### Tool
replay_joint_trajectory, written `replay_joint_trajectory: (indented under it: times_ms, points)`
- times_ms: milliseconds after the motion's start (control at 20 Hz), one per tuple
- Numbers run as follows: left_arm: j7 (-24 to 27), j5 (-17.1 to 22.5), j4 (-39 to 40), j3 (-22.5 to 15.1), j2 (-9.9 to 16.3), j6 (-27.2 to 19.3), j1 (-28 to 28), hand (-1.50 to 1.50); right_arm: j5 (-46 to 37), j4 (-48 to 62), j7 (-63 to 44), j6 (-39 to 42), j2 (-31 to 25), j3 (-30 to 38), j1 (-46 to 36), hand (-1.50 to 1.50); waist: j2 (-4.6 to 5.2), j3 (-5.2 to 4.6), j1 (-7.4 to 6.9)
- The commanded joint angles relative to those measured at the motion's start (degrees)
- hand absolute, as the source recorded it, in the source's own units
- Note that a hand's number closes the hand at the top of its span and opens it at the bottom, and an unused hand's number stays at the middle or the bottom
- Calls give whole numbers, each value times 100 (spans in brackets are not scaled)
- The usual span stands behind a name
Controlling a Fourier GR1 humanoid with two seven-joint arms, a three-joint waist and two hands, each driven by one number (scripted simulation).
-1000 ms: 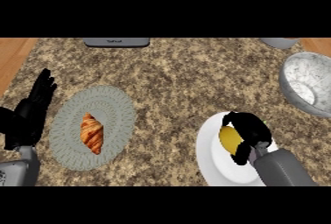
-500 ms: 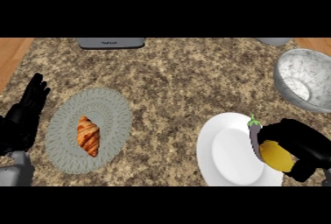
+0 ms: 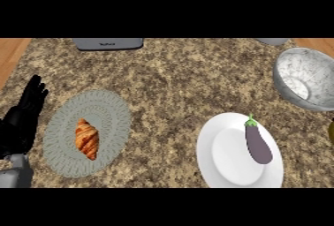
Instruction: Pick the lemon from the plate and place it in the bowl
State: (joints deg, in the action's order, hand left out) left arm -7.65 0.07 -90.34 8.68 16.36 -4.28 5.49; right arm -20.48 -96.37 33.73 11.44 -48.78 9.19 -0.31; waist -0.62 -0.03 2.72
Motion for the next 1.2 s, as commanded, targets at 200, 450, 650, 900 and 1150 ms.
replay_joint_trajectory:
  times_ms: [200,450,650,900,1150]
  points:
    - [53,83,271,5,32,280,312,0,1142,662,-537,951,-390,1283,-643,150,67,0,-273]
    - [-192,-62,-231,-168,-188,139,122,0,1032,1681,-367,1369,-431,1095,-1291,150,63,3,-319]
    - [-48,-123,49,-94,-122,188,222,0,384,3102,356,1020,-183,565,-2029,150,85,6,-386]
    - [-195,-90,95,-92,-51,288,522,0,-36,4768,772,783,-14,325,-3240,150,113,11,-486]
    - [-236,-73,-70,-116,-169,244,423,0,-646,6135,1305,178,310,80,-4141,150,134,15,-546]
